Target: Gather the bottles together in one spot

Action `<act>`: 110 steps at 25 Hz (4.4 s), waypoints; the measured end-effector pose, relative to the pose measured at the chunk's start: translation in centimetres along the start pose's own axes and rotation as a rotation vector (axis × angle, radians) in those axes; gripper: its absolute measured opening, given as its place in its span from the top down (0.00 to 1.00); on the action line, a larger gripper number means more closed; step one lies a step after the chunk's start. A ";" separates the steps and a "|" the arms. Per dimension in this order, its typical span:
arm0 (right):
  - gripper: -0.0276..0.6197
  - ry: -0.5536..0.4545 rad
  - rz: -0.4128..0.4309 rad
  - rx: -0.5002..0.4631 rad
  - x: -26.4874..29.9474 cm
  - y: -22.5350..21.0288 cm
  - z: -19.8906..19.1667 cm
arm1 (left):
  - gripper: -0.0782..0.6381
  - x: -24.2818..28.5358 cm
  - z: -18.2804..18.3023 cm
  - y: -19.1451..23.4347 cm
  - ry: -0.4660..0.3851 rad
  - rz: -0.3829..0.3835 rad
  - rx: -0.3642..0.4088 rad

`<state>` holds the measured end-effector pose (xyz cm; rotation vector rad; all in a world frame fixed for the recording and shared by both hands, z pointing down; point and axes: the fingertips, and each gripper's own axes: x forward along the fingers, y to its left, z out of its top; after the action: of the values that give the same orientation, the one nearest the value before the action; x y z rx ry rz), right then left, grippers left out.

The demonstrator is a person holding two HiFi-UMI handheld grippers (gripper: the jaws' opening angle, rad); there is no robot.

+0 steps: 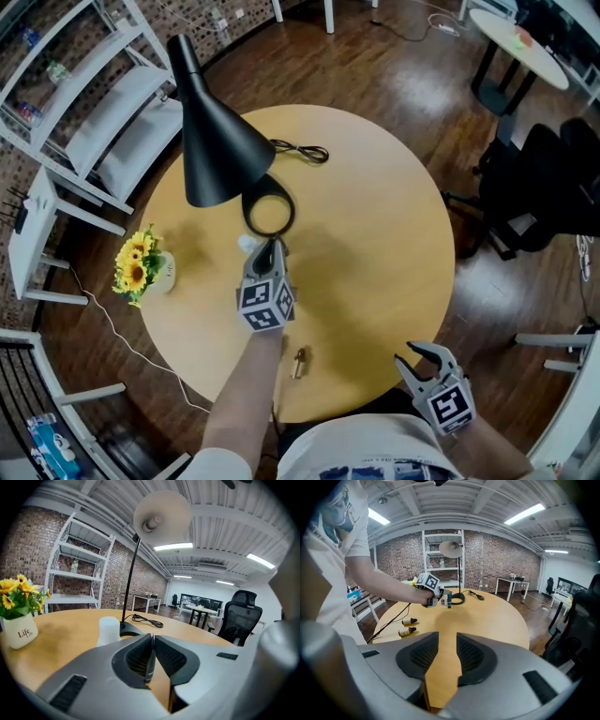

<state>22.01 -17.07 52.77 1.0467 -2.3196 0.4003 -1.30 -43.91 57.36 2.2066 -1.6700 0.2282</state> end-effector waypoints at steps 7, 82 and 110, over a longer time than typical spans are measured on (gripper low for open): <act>0.74 0.023 0.017 0.004 -0.2 0.3 -0.7 | 0.86 0.2 -0.3 -0.2 -0.023 -0.011 -0.013; 0.49 -0.045 -0.069 0.062 -10.0 37.4 -4.4 | 0.71 -66.9 -14.5 2.0 0.250 -0.263 -0.162; 0.53 0.259 0.047 0.327 19.0 20.8 -5.4 | 0.71 -52.9 -8.6 2.1 0.338 -0.031 -0.199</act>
<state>-1.98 -12.16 67.64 1.0194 -2.0917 0.9026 -17.76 6.23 47.66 1.9220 -1.4097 0.3859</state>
